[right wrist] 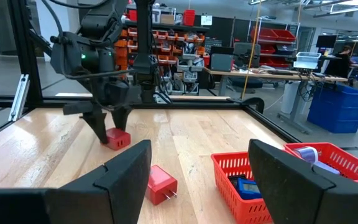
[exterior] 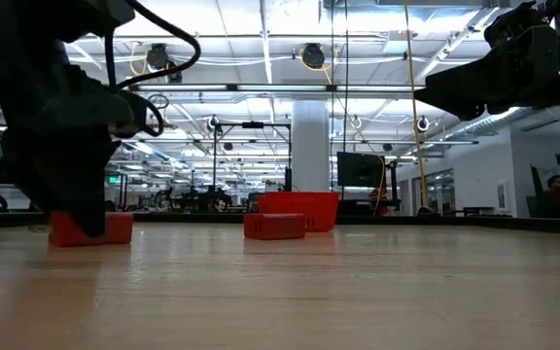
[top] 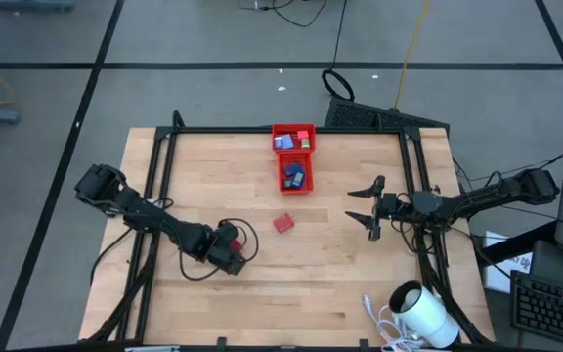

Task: Pick & Place Office items
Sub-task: Put the bottom red charger adapter into the top red bin

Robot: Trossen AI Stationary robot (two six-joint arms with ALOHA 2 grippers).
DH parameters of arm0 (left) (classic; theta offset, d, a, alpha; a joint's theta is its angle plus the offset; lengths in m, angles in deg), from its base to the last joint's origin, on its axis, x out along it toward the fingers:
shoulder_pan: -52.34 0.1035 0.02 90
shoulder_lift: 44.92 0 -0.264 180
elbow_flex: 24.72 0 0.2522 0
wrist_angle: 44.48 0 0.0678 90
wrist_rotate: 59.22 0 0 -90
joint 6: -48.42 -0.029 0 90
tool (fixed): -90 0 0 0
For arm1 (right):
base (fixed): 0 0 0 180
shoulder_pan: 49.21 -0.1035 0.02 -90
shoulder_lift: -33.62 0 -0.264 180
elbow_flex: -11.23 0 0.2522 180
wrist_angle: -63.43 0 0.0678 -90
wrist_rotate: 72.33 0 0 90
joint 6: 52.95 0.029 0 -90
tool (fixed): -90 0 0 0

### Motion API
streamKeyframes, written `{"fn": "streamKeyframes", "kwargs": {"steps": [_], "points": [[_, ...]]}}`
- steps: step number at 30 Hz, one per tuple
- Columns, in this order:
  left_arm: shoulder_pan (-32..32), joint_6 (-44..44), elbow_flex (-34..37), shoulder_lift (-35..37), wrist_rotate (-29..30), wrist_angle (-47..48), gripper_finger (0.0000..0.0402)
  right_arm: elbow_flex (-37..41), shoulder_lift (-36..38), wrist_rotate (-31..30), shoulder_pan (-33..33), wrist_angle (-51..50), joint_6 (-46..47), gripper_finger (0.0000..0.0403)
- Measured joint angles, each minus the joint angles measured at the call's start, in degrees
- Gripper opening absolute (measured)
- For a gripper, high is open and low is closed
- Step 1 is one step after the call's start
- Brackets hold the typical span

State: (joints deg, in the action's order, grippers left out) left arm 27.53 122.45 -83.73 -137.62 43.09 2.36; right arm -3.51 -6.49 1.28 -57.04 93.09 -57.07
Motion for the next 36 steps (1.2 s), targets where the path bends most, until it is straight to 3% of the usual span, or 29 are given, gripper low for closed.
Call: {"fn": "streamKeyframes", "kwargs": {"steps": [5,11,26,36], "points": [[0.04,-3.47,-0.02,-0.11,1.21,-0.22,0.0266,0.01,-0.01,0.0,0.0,-0.02,0.0,0.0263],[0.5,-3.42,-0.07,0.04,1.05,-0.27,0.0209,0.01,-0.01,0.0,-0.02,0.0,0.02,0.0263],[0.54,-4.77,-0.09,0.04,1.32,-0.9,0.0219,0.01,-0.01,0.0,-0.02,-0.02,0.0,0.0263],[1.93,-11.14,0.08,0.64,3.31,-9.22,0.0211,0.01,-0.01,0.0,-0.02,0.0,0.02,0.0263]]}}
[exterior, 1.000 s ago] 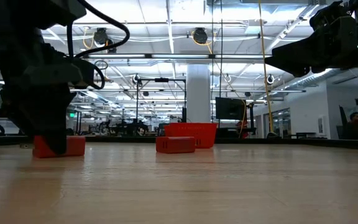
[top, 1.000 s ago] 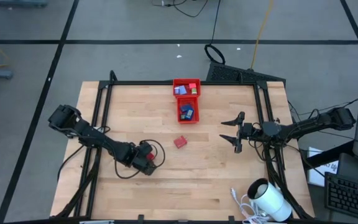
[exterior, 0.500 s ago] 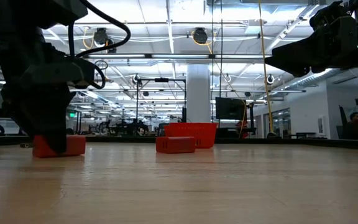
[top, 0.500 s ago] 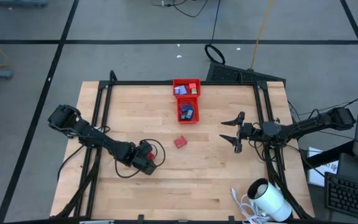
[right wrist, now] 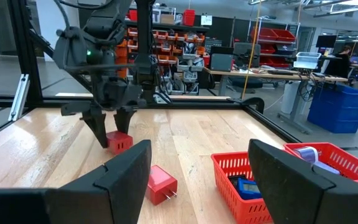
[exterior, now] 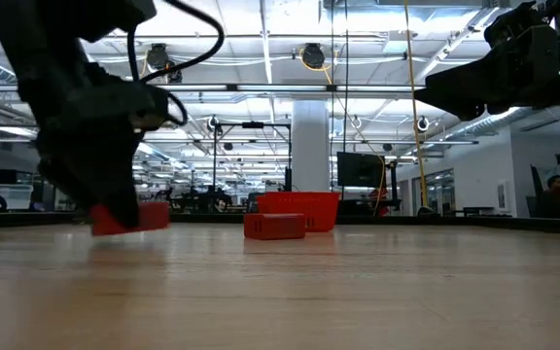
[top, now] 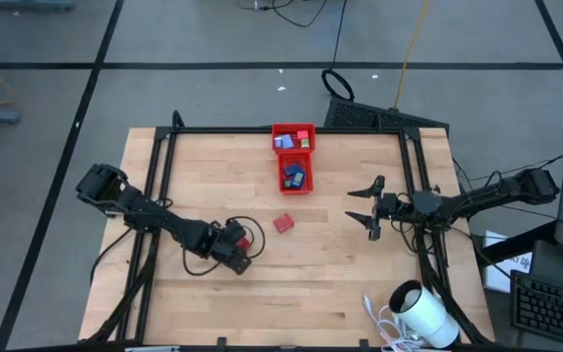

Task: Pick & Place Office items
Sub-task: Put the bottom red charger adapter into the top red bin

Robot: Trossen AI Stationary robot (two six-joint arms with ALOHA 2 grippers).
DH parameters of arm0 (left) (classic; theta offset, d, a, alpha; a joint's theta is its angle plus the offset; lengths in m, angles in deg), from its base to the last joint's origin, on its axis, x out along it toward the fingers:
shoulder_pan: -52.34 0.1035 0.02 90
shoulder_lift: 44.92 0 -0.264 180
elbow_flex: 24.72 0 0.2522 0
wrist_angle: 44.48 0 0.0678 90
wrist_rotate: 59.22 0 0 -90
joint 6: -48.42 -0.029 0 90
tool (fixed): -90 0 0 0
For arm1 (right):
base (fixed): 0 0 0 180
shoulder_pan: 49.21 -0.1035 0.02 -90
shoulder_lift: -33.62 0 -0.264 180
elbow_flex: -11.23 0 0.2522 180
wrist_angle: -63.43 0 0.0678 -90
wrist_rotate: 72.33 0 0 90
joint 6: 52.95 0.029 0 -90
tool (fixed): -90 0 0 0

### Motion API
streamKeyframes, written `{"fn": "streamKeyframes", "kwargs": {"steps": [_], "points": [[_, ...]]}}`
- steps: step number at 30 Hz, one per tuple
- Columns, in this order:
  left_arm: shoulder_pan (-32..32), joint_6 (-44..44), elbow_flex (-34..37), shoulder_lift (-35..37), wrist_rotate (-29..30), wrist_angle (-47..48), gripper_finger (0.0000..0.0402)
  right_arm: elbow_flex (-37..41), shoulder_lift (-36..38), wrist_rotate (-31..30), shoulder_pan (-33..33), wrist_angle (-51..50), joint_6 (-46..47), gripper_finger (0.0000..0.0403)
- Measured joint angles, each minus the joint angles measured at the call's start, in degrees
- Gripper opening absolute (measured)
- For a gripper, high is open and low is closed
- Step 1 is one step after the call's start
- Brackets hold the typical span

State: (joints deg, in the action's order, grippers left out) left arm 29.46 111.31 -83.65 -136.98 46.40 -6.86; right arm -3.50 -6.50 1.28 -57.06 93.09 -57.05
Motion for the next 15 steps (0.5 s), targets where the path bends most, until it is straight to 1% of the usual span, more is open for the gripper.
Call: {"fn": "streamKeyframes", "kwargs": {"steps": [10,15], "points": [[2.5,-8.53,-0.08,5.29,3.73,-3.91,0.0216,-0.02,0.0,-0.02,0.02,-0.02,0.0,0.0263],[4.58,-16.36,-0.13,9.53,6.73,-8.41,0.0212,-0.01,-0.01,0.0,0.0,0.01,-0.01,0.0263]]}}
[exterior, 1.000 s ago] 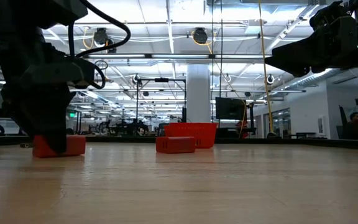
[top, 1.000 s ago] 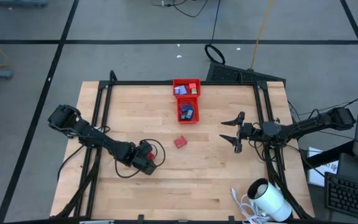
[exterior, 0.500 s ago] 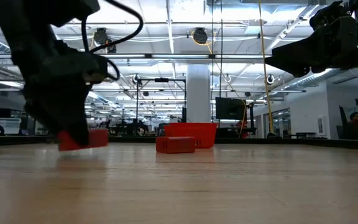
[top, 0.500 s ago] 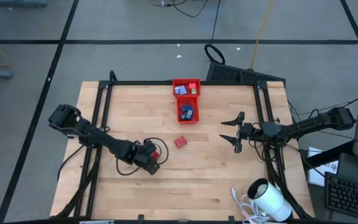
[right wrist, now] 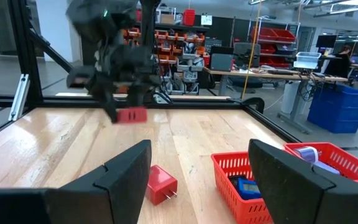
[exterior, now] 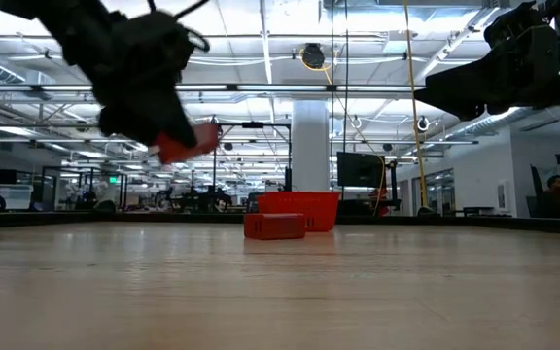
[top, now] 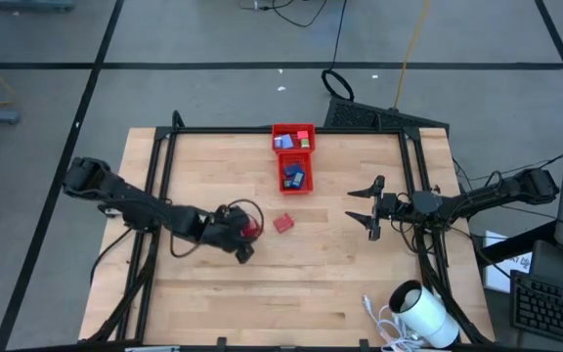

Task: Pick & Place Office items
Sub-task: Put the bottom red charger adapter into the top red bin

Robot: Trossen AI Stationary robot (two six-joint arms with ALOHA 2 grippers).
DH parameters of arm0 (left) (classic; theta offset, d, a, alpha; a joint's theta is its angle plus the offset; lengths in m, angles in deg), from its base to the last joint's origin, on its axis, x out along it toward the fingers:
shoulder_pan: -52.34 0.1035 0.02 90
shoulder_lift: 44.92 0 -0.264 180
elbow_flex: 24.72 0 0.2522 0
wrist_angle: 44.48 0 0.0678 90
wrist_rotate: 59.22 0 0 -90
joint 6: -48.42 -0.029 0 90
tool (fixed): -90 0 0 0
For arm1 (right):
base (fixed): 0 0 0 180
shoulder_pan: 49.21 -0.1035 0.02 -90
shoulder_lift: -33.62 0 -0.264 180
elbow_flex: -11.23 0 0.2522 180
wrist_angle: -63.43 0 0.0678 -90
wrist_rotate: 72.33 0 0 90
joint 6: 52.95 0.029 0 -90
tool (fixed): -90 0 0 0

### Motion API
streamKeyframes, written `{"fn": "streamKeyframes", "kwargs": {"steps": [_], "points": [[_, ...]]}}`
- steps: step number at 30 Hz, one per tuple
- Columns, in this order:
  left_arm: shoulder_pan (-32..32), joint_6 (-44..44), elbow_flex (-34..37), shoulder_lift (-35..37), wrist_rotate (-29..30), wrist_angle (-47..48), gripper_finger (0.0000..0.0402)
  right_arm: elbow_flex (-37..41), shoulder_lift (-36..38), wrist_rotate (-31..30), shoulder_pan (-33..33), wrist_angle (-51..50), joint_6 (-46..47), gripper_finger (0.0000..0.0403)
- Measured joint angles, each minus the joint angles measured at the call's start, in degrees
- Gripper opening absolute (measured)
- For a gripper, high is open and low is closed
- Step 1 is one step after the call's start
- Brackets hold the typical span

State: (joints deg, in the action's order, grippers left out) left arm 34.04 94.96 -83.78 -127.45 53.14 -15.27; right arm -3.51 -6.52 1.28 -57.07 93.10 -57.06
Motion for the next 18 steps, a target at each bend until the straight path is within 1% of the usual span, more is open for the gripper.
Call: {"fn": "streamKeyframes", "kwargs": {"steps": [7,12,18], "points": [[4.44,-13.96,-0.02,5.71,0.37,-8.85,0.0222,0.01,-0.01,0.0,0.0,0.01,0.01,0.0263],[8.56,-22.57,-0.02,8.77,0.46,-13.79,0.0212,0.01,-0.01,0.0,0.0,0.0,0.0,0.0263],[14.43,-31.19,-0.07,9.61,0.06,-18.03,0.0218,0.01,-0.01,0.0,0.0,0.01,0.01,0.0263]]}}
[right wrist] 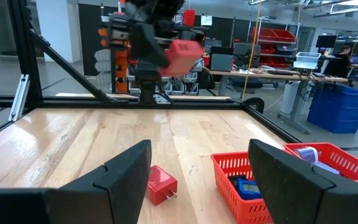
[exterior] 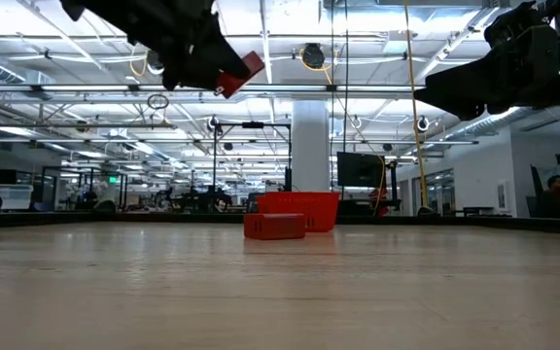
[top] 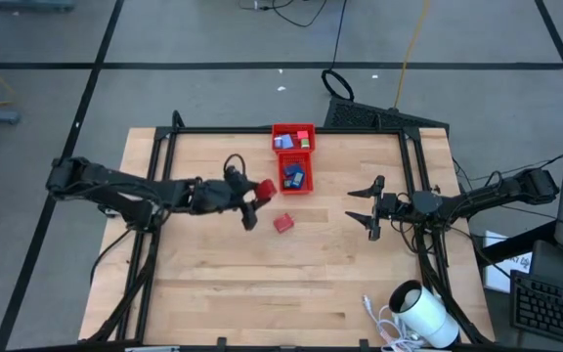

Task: Pick & Place Office items
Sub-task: Put the bottom red charger adapter into the top red bin

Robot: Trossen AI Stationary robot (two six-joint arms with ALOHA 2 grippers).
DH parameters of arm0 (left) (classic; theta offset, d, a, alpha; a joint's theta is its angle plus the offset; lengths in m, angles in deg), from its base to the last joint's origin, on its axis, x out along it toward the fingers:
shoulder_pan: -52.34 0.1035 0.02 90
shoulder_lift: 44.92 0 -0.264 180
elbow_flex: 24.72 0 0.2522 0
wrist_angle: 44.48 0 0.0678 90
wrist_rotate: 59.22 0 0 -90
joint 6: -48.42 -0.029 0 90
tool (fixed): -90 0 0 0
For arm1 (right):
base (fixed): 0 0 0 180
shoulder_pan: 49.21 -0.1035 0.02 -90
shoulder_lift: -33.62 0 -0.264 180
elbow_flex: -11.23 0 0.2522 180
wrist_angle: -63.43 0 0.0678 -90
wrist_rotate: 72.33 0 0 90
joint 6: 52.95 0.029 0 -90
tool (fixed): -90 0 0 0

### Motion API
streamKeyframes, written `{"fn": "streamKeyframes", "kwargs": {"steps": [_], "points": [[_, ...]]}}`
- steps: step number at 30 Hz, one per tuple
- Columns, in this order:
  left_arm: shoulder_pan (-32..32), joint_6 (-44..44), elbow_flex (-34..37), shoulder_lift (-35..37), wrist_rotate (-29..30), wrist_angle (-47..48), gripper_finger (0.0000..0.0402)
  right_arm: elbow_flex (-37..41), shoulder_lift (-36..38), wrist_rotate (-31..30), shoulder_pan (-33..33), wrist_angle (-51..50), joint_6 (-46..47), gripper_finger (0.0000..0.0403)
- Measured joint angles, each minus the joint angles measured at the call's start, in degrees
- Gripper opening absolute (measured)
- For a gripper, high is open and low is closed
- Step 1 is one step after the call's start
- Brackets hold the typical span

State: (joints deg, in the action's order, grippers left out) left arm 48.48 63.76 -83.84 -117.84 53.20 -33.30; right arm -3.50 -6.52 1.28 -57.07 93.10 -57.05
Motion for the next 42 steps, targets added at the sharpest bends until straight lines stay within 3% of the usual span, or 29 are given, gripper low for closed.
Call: {"fn": "streamKeyframes", "kwargs": {"steps": [16,23,35,38,42], "points": [[19.43,-9.37,-0.07,-1.41,-14.55,-6.39,0.0218,-0.02,0.0,0.0,0.02,-0.01,-0.01,0.0263],[28.24,-10.2,-0.07,-5.83,-25.23,-12.65,0.0212,-0.02,0.0,0.0,0.01,-0.01,-0.01,0.0263],[34.87,-7.06,-0.21,-15.45,-33.98,-29.78,0.0216,0.0,0.0,0.0,0.01,-0.01,-0.01,0.0263],[35.9,-6.51,-3.58,-18.23,-34.2,-28.43,0.0211,-0.01,0.0,0.0,0.02,-0.01,-0.01,0.0263],[37.47,-7.99,-13.34,-23.51,-34.4,-16.44,0.0211,-0.02,0.0,0.0,0.0,0.01,-0.02,0.0263]]}}
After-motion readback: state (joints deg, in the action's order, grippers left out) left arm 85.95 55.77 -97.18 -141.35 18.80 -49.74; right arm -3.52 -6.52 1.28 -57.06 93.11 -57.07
